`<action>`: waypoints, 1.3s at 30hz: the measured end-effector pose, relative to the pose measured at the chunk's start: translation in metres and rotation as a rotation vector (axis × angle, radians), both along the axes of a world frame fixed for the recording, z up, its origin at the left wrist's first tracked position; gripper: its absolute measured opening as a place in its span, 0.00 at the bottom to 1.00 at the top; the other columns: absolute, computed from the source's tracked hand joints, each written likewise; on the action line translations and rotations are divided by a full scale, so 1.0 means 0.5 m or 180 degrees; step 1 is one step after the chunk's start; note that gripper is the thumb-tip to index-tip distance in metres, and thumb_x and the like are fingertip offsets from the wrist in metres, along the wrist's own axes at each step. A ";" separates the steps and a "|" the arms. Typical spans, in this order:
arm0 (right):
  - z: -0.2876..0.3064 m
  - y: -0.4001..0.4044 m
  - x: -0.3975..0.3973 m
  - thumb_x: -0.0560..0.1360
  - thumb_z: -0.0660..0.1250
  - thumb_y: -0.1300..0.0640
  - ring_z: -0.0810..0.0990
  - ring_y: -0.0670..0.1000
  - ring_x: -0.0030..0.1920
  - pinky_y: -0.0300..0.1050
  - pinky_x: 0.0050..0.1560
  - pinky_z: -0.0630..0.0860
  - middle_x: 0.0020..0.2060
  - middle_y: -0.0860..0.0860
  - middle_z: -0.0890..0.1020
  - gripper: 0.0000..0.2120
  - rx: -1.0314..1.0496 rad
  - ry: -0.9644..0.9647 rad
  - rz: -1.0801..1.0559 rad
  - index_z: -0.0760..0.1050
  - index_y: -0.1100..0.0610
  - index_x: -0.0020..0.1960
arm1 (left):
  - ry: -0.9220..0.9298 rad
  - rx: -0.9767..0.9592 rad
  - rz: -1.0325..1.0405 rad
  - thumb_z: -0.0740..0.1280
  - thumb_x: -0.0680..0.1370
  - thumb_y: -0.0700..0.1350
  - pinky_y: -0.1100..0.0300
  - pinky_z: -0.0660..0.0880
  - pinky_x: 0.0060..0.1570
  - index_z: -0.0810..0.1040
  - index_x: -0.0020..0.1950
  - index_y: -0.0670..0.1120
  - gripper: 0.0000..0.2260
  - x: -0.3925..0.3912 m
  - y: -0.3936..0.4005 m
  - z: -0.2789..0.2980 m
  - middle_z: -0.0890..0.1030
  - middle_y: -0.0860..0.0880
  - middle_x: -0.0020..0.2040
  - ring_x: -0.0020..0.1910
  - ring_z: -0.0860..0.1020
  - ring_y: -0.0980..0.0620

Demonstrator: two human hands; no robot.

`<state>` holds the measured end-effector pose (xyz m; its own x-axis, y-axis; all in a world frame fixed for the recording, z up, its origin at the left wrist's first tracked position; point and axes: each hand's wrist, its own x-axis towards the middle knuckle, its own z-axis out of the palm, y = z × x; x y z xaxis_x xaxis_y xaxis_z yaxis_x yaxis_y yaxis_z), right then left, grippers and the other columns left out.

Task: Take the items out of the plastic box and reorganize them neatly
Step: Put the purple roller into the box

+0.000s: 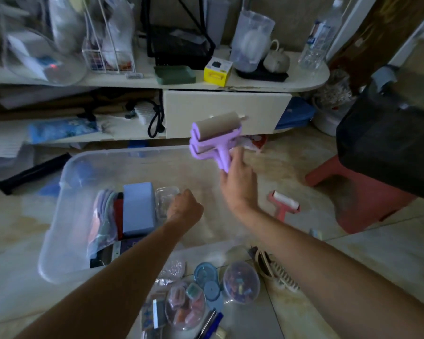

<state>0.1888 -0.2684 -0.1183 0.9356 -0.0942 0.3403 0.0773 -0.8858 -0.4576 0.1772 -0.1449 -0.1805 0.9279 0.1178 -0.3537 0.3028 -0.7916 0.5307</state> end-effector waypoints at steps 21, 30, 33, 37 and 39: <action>-0.332 0.075 0.109 0.80 0.63 0.58 0.78 0.60 0.63 0.47 0.57 0.75 0.64 0.63 0.78 0.19 -0.0009 0.2900 -0.0146 0.72 0.66 0.68 | 0.0407 0.1221 -0.2077 0.62 0.75 0.45 0.52 0.61 0.71 0.71 0.70 0.47 0.22 0.018 0.023 -0.108 0.71 0.45 0.71 0.70 0.67 0.43; -0.324 0.055 0.112 0.76 0.65 0.45 0.81 0.59 0.59 0.46 0.58 0.76 0.60 0.59 0.81 0.23 -0.0337 0.2910 -0.0061 0.78 0.59 0.63 | 0.1758 0.0835 -0.2872 0.60 0.83 0.45 0.70 0.71 0.38 0.71 0.72 0.42 0.18 0.004 -0.039 -0.109 0.74 0.43 0.68 0.65 0.75 0.45; -0.312 0.057 0.124 0.75 0.70 0.42 0.83 0.59 0.53 0.47 0.51 0.78 0.57 0.61 0.83 0.26 -0.0112 0.3165 -0.0073 0.78 0.62 0.61 | 0.1786 0.0767 -0.2955 0.58 0.83 0.45 0.72 0.70 0.45 0.67 0.75 0.43 0.20 0.008 -0.042 -0.124 0.71 0.43 0.71 0.67 0.72 0.45; -0.304 0.048 0.127 0.77 0.68 0.45 0.84 0.58 0.54 0.49 0.54 0.78 0.49 0.59 0.84 0.19 -0.0342 0.3338 -0.0047 0.81 0.62 0.53 | 0.1641 0.0943 -0.2962 0.62 0.82 0.49 0.57 0.67 0.65 0.63 0.76 0.43 0.24 0.010 -0.040 -0.115 0.71 0.43 0.72 0.68 0.71 0.46; -0.298 0.039 0.130 0.77 0.68 0.47 0.85 0.53 0.43 0.46 0.48 0.78 0.41 0.57 0.85 0.16 -0.0462 0.3442 -0.0116 0.80 0.61 0.43 | 0.1444 0.0925 -0.2879 0.64 0.81 0.50 0.59 0.65 0.65 0.60 0.78 0.47 0.27 0.013 -0.039 -0.102 0.67 0.46 0.75 0.70 0.69 0.48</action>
